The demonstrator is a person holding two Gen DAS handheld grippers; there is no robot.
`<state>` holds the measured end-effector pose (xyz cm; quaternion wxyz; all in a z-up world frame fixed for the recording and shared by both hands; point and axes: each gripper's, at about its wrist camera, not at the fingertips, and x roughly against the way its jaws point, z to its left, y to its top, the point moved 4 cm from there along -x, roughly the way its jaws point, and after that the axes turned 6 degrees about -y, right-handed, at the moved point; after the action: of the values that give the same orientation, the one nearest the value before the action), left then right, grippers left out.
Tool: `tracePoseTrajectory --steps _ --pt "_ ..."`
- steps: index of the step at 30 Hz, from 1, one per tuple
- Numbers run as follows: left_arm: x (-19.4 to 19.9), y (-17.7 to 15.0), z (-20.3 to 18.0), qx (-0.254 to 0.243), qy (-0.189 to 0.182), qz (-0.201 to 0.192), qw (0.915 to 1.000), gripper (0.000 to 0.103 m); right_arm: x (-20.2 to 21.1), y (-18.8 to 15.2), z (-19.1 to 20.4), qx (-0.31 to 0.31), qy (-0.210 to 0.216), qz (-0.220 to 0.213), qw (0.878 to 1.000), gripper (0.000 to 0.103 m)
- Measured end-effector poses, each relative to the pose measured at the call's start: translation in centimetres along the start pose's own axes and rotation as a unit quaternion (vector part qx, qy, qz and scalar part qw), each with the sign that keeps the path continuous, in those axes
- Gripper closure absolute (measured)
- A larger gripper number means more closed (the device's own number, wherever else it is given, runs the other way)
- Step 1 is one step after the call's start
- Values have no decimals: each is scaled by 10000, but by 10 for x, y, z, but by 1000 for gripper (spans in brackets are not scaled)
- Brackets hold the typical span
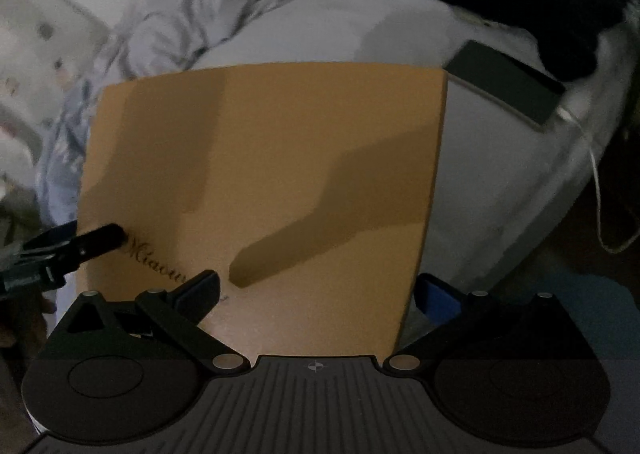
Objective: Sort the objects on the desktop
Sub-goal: 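Press the lid flat onto the box with both grippers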
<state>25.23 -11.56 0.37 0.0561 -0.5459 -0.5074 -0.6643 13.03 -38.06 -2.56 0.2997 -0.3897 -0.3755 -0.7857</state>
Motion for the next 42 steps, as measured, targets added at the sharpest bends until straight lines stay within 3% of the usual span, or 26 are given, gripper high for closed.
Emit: tracePoseTrajectory --steps 12,22,32,42 --pt "60 -44 6 900 463 -535 9934 0 34 17 62 1239 180 -405 9913 0" --pt "94 -83 35 1845 902 -668 9764 0 44 16 139 2608 422 -457 9634 0" --pt "126 -121 61 2608 1195 -635 9559 0 15 4 184 3034 459 -122 9517 0" --pt "112 -145 93 2907 1339 -421 9465 0 -14 -7 229 3451 495 213 9370 0"
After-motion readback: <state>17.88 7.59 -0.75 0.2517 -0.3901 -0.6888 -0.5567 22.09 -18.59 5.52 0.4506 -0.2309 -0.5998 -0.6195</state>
